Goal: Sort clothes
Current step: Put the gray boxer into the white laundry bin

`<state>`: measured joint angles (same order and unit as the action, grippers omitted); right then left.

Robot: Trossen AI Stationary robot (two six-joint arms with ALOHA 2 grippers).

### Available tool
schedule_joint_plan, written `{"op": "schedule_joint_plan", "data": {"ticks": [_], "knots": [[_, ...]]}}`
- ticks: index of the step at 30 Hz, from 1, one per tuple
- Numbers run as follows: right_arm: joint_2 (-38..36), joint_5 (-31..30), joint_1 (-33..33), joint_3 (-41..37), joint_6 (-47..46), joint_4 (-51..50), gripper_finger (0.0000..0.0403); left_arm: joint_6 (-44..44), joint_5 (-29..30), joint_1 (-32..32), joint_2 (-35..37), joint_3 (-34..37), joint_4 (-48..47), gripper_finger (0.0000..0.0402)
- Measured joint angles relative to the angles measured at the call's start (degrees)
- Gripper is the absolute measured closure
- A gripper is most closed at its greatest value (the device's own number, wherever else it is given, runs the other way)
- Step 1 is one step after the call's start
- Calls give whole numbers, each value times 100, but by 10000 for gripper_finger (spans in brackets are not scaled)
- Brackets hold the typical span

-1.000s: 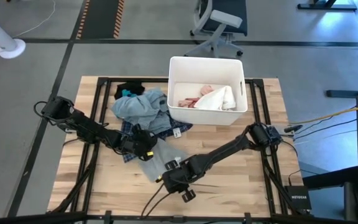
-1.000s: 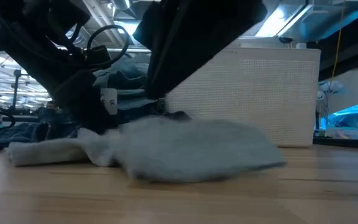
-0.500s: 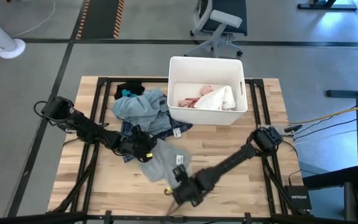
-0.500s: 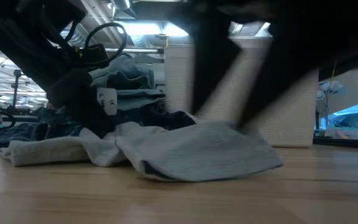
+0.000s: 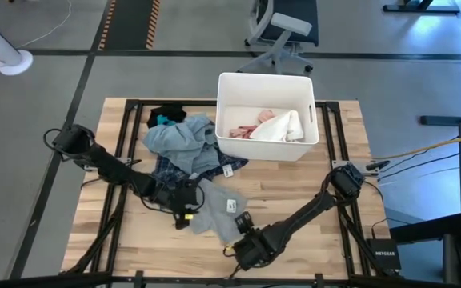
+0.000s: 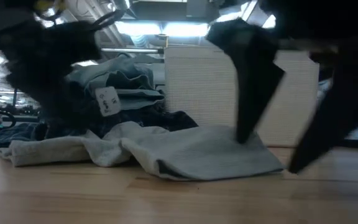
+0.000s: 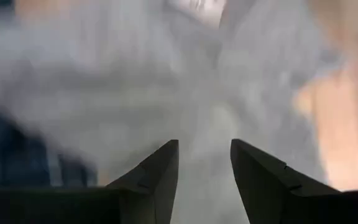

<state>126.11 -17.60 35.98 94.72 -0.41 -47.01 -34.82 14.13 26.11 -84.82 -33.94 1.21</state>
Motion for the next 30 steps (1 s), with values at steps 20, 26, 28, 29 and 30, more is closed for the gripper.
{"op": "schedule_joint_plan", "data": {"ticks": [20, 26, 28, 29, 30], "knots": [[-185, 867, 527, -807, -852, 1355, 166, -1456, -43, 1394, -1307, 110, 2416, 260], [-394, 1011, 755, -850, -958, 1219, 166, -1533, -275, 1474, -1267, 23, 2700, 260], [-583, 436, 780, -857, -737, 1194, 166, -1417, -306, 1438, -1205, -10, 2717, 260], [-683, 63, 789, -843, -595, 1200, 166, -1340, -295, 1410, -1139, -14, 2728, 260], [-767, -304, 776, -829, -452, 1199, 166, -1222, -244, 1364, -1094, -15, 2739, 260]]}}
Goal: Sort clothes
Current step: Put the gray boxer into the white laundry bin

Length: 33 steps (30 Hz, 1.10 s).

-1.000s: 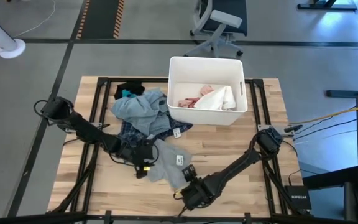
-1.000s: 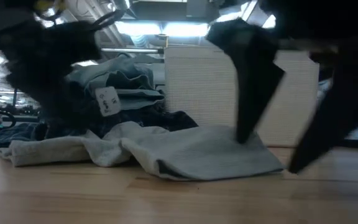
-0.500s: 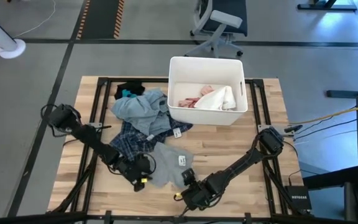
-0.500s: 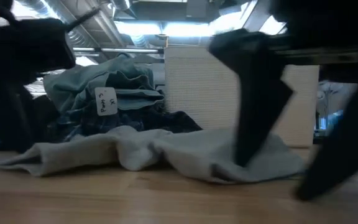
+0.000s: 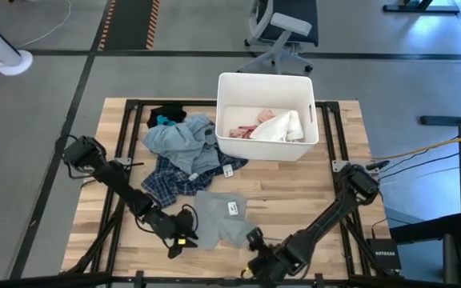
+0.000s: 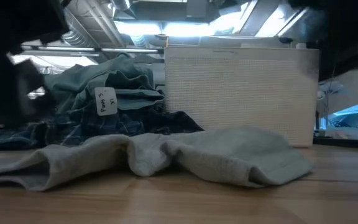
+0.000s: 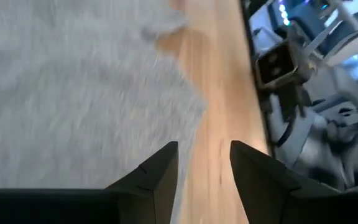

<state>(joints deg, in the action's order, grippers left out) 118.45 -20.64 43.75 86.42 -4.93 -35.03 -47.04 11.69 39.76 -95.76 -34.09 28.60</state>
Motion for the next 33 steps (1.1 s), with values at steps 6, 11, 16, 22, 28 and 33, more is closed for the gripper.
{"op": "schedule_joint_plan", "data": {"ticks": [6, 11, 16, 22, 28, 33], "knots": [[59, -1457, -373, -14, 536, -142, 166, 1017, 1035, -338, 34, -4, 11, 260], [415, -1535, -482, -1, 676, -74, 166, 1783, 1934, -749, 26, -4, -16, 260], [756, -1448, -410, -1, 669, -33, 166, 2003, 1988, -1123, -3, -6, -281, 260], [761, -1307, -169, 5, 366, 76, 166, 1588, 2074, -1443, -73, -6, -1364, 260], [744, -964, -62, 14, -304, 79, 166, 892, 2162, -1618, -350, -35, -1740, 260], [744, -836, 55, 160, -544, -165, 166, 841, 2163, -1619, -345, -30, -1777, 260]]}}
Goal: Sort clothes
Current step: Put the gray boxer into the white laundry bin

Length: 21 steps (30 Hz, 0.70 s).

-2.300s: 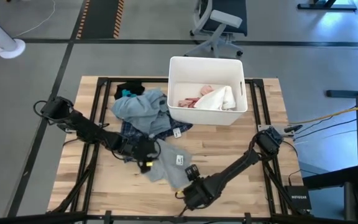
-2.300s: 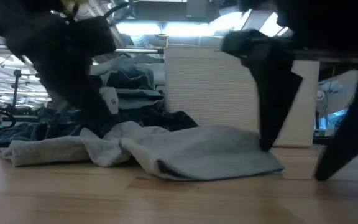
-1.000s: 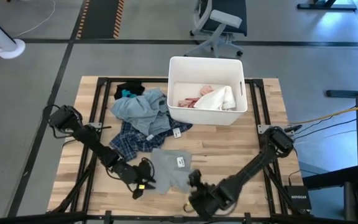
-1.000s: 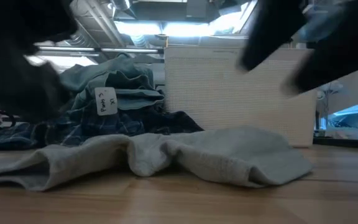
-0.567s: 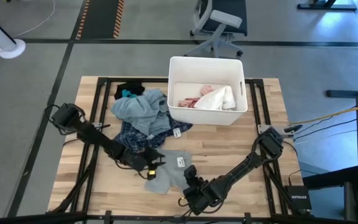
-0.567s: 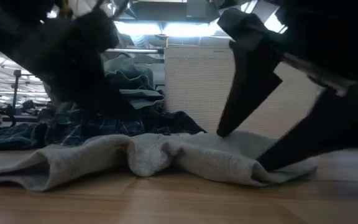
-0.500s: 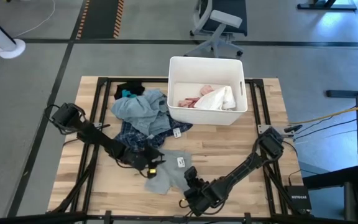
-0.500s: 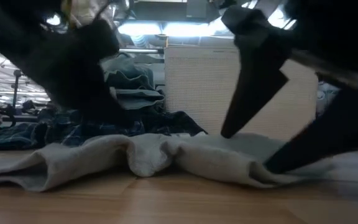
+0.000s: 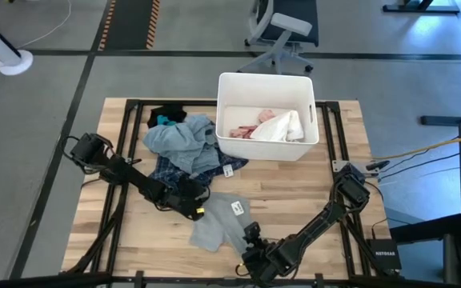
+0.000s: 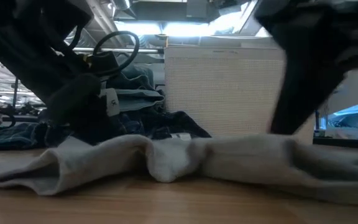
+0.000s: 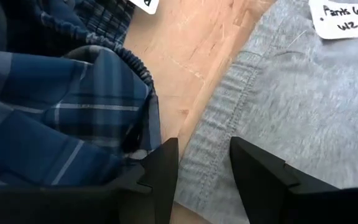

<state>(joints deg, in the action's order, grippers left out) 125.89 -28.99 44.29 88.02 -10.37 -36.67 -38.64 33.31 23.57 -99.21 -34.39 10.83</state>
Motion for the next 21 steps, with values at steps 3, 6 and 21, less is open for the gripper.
{"op": "schedule_joint_plan", "data": {"ticks": [3, 6, 21], "knots": [[-28, 12, 52, 296, -37, -581, 166, 22, -26, 52, 139, 7, -24, 260], [-151, -423, 50, 621, 51, -1004, 166, 241, -129, 181, 365, 39, 39, 260], [-385, -847, -664, 280, -81, -3076, 166, -205, -82, 1261, 1258, -20, -797, 260]]}}
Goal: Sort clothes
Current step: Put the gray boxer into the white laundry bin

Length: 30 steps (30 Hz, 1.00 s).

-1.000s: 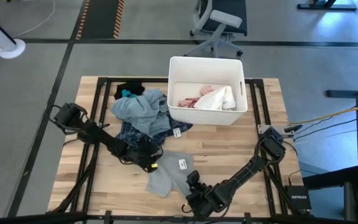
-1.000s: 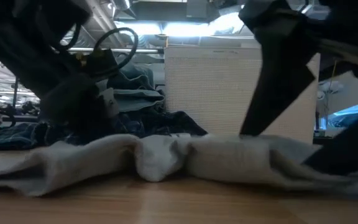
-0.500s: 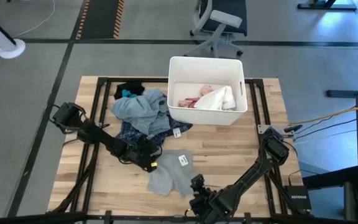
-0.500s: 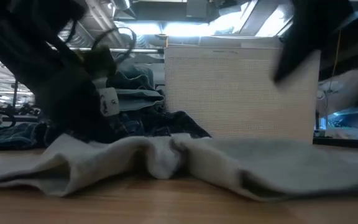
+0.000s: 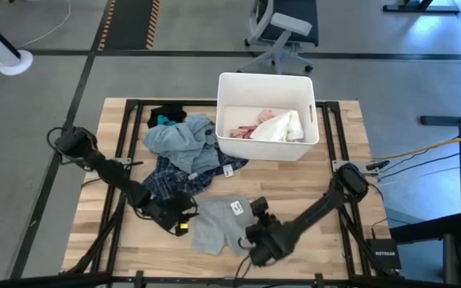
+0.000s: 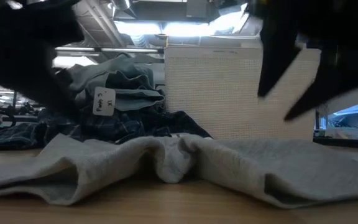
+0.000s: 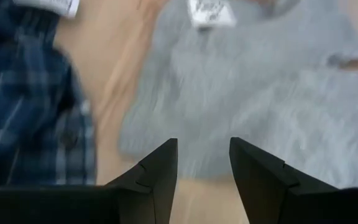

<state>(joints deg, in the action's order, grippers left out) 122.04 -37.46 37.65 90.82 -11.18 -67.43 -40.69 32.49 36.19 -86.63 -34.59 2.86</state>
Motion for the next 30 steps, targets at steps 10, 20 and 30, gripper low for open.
{"op": "schedule_joint_plan", "data": {"ticks": [10, 20, 30], "knots": [[-582, 185, -398, -1291, 1125, 1704, 166, -1015, 65, 434, -24, 205, -577, 260], [-966, 19, -409, -2915, 1806, 3984, 166, -1043, 370, 520, -24, 350, -354, 260], [-930, -148, -438, -3368, 3136, 5488, 167, -964, 591, 365, -37, 350, -342, 260]]}}
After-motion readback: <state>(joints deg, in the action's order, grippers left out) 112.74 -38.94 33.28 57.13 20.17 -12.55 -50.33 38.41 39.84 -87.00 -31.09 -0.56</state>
